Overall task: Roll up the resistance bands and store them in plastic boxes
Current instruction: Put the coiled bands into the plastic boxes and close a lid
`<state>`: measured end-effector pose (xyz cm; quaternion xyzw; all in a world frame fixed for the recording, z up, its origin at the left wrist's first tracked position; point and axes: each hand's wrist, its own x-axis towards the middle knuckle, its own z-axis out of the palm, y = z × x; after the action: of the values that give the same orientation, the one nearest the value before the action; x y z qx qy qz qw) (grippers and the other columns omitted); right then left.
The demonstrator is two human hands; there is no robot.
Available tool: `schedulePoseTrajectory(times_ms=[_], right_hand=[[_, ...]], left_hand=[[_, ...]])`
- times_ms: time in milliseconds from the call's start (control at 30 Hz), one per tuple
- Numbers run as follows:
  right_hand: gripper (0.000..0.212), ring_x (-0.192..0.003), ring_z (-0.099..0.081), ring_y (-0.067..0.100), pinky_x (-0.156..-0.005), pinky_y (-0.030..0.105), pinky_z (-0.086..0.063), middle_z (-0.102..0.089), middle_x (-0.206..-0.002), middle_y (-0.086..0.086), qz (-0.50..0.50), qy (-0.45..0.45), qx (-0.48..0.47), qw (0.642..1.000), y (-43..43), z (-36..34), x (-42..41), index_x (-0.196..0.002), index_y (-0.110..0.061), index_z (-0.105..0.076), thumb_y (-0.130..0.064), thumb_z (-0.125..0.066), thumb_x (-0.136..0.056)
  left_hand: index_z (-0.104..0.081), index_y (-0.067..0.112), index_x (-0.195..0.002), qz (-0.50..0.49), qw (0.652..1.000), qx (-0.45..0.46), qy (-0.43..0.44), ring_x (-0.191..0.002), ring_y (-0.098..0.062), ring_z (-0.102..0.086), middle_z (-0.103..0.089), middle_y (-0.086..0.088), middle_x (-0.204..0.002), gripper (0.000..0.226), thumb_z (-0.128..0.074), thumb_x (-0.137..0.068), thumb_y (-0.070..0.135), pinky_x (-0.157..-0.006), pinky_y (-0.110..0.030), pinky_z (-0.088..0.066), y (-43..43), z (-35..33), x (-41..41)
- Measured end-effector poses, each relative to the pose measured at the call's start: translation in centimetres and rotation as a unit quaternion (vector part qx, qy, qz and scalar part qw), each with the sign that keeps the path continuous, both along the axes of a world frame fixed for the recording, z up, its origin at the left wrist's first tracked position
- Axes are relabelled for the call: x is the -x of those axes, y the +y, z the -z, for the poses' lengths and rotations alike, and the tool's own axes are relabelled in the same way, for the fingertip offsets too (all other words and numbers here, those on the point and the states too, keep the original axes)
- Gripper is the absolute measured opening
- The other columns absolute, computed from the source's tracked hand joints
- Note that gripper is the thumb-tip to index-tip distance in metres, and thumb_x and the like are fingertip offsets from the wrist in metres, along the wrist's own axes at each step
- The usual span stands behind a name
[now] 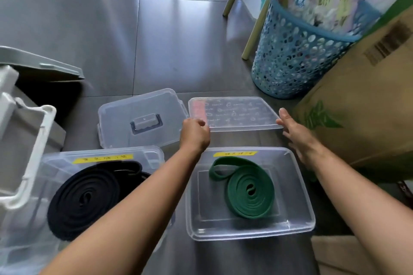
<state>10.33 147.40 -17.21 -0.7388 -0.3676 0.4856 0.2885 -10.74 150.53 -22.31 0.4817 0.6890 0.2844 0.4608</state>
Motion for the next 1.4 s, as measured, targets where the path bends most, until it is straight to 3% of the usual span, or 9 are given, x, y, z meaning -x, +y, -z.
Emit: schedulePoseTrajectory(times_ms=[200, 400, 500, 600, 700, 967, 1133, 1300, 1400], right_hand=[[0.055, -0.102, -0.042, 0.010, -0.087, 0.025, -0.030, -0.047, -0.112, -0.002, 0.043, 0.025, -0.076, 0.996, -1.6, -1.3, 0.0, -0.129, -0.006, -0.049, -0.046, -0.030, -0.097], [0.044, -0.098, -0.054, 0.033, -0.093, 0.043, -0.041, -0.057, -0.087, 0.011, 0.102, -0.059, -0.105, 0.987, -6.3, 0.1, -0.4, -0.071, -0.013, -0.052, -0.042, -0.033, -0.097], [0.041, -0.106, -0.051, 0.036, -0.084, 0.035, -0.038, -0.057, -0.104, 0.024, 0.135, -0.171, -0.122, 0.968, -7.4, 1.2, -1.0, -0.090, 0.002, -0.059, -0.034, -0.041, -0.097], [0.051, -0.129, -0.034, 0.037, -0.104, 0.036, -0.028, -0.039, -0.136, 0.030, 0.120, -0.182, -0.098, 0.971, -8.2, 1.1, -0.6, -0.132, 0.006, -0.041, -0.030, -0.044, -0.096], [0.055, -0.132, -0.032, 0.037, -0.108, 0.038, -0.025, -0.034, -0.141, 0.028, 0.115, -0.169, -0.095, 0.974, -9.0, 1.4, -0.5, -0.138, 0.006, -0.032, -0.028, -0.044, -0.096], [0.044, -0.119, -0.040, 0.041, -0.101, 0.038, -0.032, -0.043, -0.129, 0.026, 0.058, -0.272, -0.052, 0.959, -11.6, 3.0, 0.1, -0.129, 0.001, -0.048, -0.017, -0.057, -0.089], [0.035, -0.113, -0.040, 0.043, -0.098, 0.038, -0.032, -0.046, -0.122, 0.029, 0.082, -0.309, -0.053, 0.946, -12.3, 3.8, 0.5, -0.120, 0.000, -0.054, -0.014, -0.056, -0.088], [0.020, -0.103, -0.048, 0.046, -0.089, 0.046, -0.040, -0.050, -0.113, 0.031, 0.150, -0.336, -0.049, 0.928, -13.7, 4.6, 1.0, -0.101, 0.005, -0.055, -0.007, -0.051, -0.085], [0.020, -0.106, -0.047, 0.044, -0.088, 0.045, -0.039, -0.049, -0.115, 0.030, 0.167, -0.320, -0.050, 0.931, -14.0, 4.7, 1.0, -0.102, 0.005, -0.053, -0.003, -0.050, -0.084]], left_hand=[[-0.059, -0.003, -0.114, -0.045, 0.997, -0.029, -0.054, -0.074, -0.022, -0.066, -0.066, -0.020, -0.102, 0.033, -0.066, -0.084, 0.007, -0.078, -0.031, -0.052, -2.2, -2.4, 0.9], [-0.063, 0.007, -0.079, -0.028, 0.992, -0.098, -0.078, -0.060, -0.012, -0.062, -0.057, -0.021, -0.114, 0.011, -0.069, -0.078, -0.003, -0.051, -0.013, -0.051, -8.4, -4.7, 2.3], [-0.060, 0.015, -0.071, -0.028, 0.987, -0.102, -0.122, -0.054, -0.011, -0.063, -0.056, -0.025, -0.109, 0.024, -0.068, -0.077, -0.007, -0.048, -0.016, -0.050, -11.7, -5.5, 2.9], [-0.063, 0.010, -0.069, 0.006, 0.984, -0.115, -0.137, -0.050, -0.011, -0.062, -0.056, -0.016, -0.100, 0.022, -0.067, -0.074, -0.011, -0.045, -0.020, -0.049, -15.0, -5.8, 3.4], [-0.064, 0.010, -0.066, 0.062, 0.982, -0.138, -0.112, -0.049, -0.013, -0.061, -0.052, -0.008, -0.094, 0.026, -0.066, -0.073, -0.015, -0.043, -0.021, -0.049, -17.7, -4.7, 4.1], [-0.045, 0.044, -0.077, 0.245, 0.948, -0.170, 0.116, -0.067, -0.005, -0.054, -0.033, 0.032, -0.108, 0.039, -0.064, -0.080, 0.010, -0.062, -0.014, -0.041, -20.5, -1.2, 4.6], [-0.048, 0.028, -0.093, 0.181, 0.962, -0.146, 0.145, -0.063, -0.005, -0.046, -0.031, 0.017, -0.106, 0.015, -0.056, -0.089, 0.015, -0.070, -0.021, -0.035, -20.0, -1.8, 4.3], [-0.039, 0.033, -0.081, 0.139, 0.973, -0.136, 0.126, -0.079, -0.001, -0.045, -0.040, 0.009, -0.089, 0.027, -0.053, -0.091, 0.012, -0.073, -0.019, -0.030, -19.5, -1.6, 3.8], [-0.043, 0.019, -0.110, 0.087, 0.980, -0.119, 0.137, -0.092, -0.013, -0.050, -0.042, -0.002, -0.105, 0.020, -0.052, -0.092, 0.016, -0.076, -0.026, -0.036, -19.1, -1.7, 3.2]])
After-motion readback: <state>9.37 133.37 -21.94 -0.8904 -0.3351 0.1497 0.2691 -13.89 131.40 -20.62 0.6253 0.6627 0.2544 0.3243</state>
